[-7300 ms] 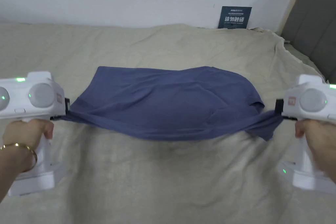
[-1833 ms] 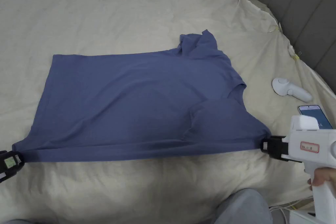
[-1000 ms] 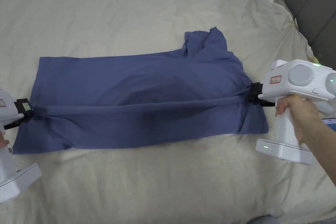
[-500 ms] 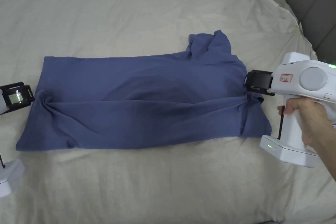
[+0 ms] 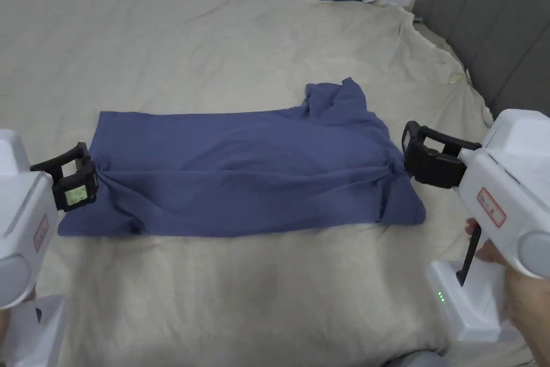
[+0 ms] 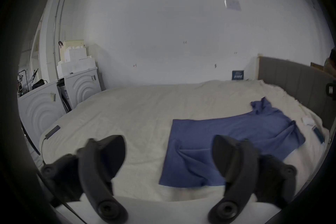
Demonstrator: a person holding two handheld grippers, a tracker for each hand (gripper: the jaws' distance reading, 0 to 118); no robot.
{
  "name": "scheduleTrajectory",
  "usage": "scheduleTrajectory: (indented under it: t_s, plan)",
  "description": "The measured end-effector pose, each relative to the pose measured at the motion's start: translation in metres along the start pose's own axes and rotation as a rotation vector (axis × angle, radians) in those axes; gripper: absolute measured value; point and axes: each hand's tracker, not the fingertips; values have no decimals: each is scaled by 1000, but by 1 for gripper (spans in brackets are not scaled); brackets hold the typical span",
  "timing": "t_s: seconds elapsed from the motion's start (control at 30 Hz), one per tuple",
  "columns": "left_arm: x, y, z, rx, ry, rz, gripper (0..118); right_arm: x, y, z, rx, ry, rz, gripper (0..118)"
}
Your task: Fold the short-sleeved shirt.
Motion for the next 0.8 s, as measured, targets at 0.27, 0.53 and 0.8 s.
scheduleTrajectory:
  t_s: [0.27,0.53,0.8]
  plan:
    - [6,-7,37,37,-23,33,3,-17,-4,46,9,50,-10,9]
    - [5,-13,50,7,-72,62,0,-10,-13,53,24,53,-8,0]
    - [-3,-13,40,-16,-77,80,0,-15,-13,53,13,49,-4,0]
